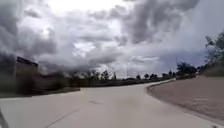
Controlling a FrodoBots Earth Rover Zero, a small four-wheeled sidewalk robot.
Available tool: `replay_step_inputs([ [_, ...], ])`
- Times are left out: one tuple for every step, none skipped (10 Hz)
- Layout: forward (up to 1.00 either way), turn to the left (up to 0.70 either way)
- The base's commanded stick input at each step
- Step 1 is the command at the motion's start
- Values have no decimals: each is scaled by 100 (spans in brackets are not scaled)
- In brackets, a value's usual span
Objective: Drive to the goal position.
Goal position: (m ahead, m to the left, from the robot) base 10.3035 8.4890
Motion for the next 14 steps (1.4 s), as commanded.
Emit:
replay_step_inputs([
  [85,0],
  [85,0],
  [85,0],
  [85,0],
  [85,0],
  [85,0],
  [85,0],
  [85,0],
  [85,0],
  [85,0],
  [85,0],
  [85,0],
  [85,0],
  [85,0],
])
